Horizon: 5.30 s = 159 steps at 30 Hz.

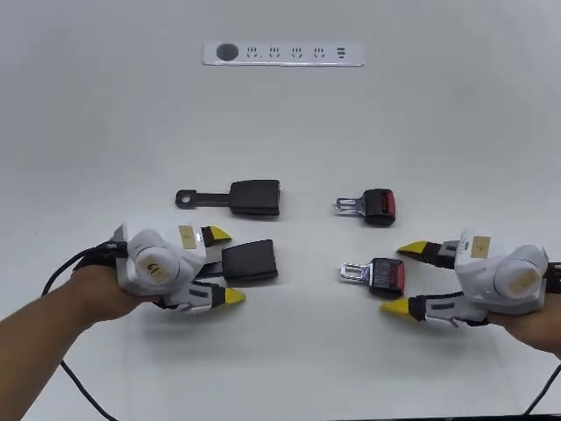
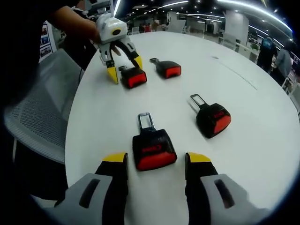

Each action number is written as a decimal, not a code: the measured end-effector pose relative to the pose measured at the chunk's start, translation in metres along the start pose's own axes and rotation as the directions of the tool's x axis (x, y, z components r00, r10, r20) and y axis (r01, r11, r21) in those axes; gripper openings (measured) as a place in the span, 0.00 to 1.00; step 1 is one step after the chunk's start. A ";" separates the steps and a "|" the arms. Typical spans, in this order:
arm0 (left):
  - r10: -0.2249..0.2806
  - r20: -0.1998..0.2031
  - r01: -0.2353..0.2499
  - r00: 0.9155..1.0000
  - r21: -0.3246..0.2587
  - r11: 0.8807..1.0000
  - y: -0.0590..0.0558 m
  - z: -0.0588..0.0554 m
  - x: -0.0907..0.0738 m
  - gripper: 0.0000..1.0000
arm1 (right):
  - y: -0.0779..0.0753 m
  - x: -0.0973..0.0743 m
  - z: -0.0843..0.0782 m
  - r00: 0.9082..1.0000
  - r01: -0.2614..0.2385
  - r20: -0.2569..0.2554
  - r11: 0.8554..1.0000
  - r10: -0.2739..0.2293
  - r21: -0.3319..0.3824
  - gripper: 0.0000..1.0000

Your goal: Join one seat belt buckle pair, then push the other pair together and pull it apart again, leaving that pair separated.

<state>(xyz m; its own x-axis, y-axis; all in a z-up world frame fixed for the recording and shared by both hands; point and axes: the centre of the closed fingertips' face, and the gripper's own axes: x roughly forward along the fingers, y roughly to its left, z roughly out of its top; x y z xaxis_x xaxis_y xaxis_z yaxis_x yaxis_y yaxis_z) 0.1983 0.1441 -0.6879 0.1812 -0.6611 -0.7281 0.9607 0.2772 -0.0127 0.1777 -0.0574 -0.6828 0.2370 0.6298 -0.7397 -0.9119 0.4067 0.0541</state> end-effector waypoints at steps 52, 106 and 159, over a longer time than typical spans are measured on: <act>-0.147 -0.082 0.159 0.986 0.159 0.974 0.003 -0.001 0.006 0.33 | 0.031 0.090 0.075 0.993 -0.101 0.045 0.989 0.106 -0.104 0.33; -0.207 0.008 0.205 0.978 0.114 0.972 -0.004 0.003 0.006 0.31 | 0.034 0.086 0.083 0.982 -0.145 0.105 0.981 0.159 -0.125 0.31; -0.153 -0.052 0.158 0.987 0.132 0.979 -0.006 0.007 0.001 0.62 | 0.028 0.072 0.092 0.986 -0.056 0.158 0.998 0.055 0.001 0.61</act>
<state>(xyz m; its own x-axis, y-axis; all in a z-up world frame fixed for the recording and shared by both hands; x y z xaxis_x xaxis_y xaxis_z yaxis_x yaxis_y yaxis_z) 0.1947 0.1369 -0.6834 0.0213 -0.6587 -0.7521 0.9965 0.0745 -0.0370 0.2004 0.0601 -0.6730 0.2363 0.7481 -0.6201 -0.9236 0.3712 0.0959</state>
